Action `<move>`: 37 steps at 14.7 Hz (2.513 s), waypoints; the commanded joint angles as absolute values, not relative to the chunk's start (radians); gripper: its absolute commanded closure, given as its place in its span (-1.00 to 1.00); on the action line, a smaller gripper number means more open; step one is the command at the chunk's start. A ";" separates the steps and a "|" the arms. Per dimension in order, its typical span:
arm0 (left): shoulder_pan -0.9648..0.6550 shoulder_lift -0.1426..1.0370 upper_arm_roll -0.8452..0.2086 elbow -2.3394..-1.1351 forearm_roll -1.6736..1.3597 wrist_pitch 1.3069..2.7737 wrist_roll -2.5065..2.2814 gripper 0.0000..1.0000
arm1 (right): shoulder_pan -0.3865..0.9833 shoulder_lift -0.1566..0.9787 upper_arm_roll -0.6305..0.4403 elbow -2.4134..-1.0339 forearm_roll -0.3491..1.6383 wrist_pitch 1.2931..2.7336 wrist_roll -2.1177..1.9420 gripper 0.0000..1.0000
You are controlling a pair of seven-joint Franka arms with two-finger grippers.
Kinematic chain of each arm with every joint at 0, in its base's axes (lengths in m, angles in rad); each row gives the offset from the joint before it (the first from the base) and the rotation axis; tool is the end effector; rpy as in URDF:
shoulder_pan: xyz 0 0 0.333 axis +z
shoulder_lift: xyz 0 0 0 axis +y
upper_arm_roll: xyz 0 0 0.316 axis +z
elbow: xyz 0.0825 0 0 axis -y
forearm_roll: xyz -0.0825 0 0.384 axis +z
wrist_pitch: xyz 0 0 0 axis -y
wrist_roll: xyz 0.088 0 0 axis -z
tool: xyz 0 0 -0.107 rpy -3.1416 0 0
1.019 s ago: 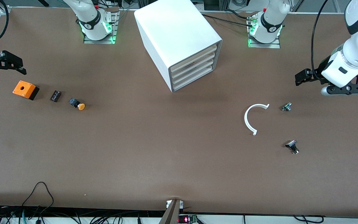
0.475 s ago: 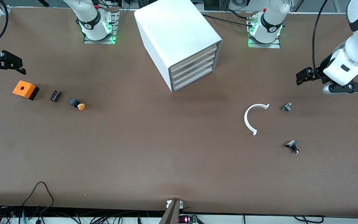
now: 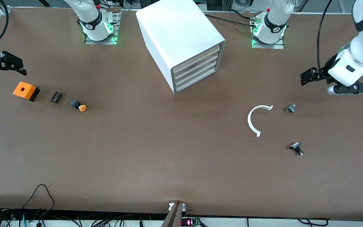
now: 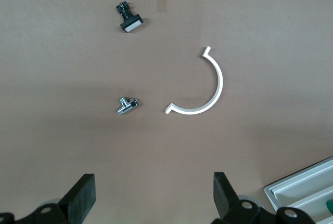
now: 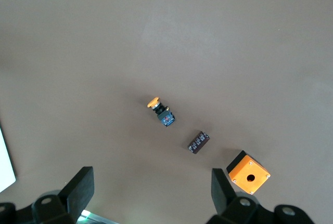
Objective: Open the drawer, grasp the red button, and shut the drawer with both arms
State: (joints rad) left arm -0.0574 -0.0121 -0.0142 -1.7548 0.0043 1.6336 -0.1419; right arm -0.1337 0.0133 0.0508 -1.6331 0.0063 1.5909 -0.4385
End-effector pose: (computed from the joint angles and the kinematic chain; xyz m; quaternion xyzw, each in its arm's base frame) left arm 0.5456 -0.0387 0.5496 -0.9979 -0.0348 0.0540 0.0080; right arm 0.5559 -0.0457 0.5894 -0.9839 -0.1767 0.0259 0.0105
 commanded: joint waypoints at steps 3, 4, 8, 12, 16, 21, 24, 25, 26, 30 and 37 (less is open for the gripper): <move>-0.075 0.011 -0.020 -1.732 0.029 1.592 -0.126 -1.00 | -0.132 0.089 0.064 -1.612 0.018 1.577 -0.465 -1.00; -0.090 0.029 -0.020 -1.732 0.020 1.562 -0.130 -1.00 | -0.132 0.090 0.063 -1.612 0.018 1.575 -0.466 -1.00; -0.086 0.090 -0.069 -1.758 -0.119 1.558 -0.124 -1.00 | -0.100 0.100 0.067 -1.612 0.025 1.578 -0.457 -1.00; -0.087 0.190 -0.075 -1.802 -0.364 1.559 -0.121 -1.00 | -0.054 0.086 0.095 -1.611 0.026 1.585 -0.440 -1.00; -0.095 0.287 -0.096 -1.881 -0.586 1.569 -0.066 -1.00 | -0.049 0.101 0.121 -1.589 0.034 1.588 -0.440 -1.00; -0.153 0.400 -0.104 -1.960 -0.759 1.598 0.185 -1.00 | 0.023 0.176 0.179 -1.572 0.037 1.736 -0.457 -1.00; -0.213 0.433 -0.106 -2.034 -0.918 1.682 0.264 -1.00 | 0.074 0.190 0.186 -1.568 0.035 1.746 -0.459 -1.00; -0.228 0.433 -0.116 -2.045 -0.937 1.703 0.268 -1.00 | 0.084 0.192 0.189 -1.565 0.037 1.747 -0.478 -1.00; -0.230 0.433 -0.138 -2.048 -0.948 1.707 0.268 -1.00 | 0.106 0.202 0.190 -1.556 0.040 1.749 -0.539 -1.00; -0.230 0.430 -0.170 -2.091 -1.000 1.712 0.345 -0.96 | 0.195 0.258 0.190 -1.511 0.048 1.845 -0.796 -1.00; -0.230 0.408 -0.212 -2.154 -1.032 1.720 0.454 -0.73 | 0.374 0.354 0.189 -1.393 0.038 1.790 -1.066 -1.00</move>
State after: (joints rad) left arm -0.2352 0.4501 -0.1887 -2.1097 -0.9918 1.7007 0.4215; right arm 0.3154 0.3057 0.1987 -1.4766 0.0314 1.8379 -1.0241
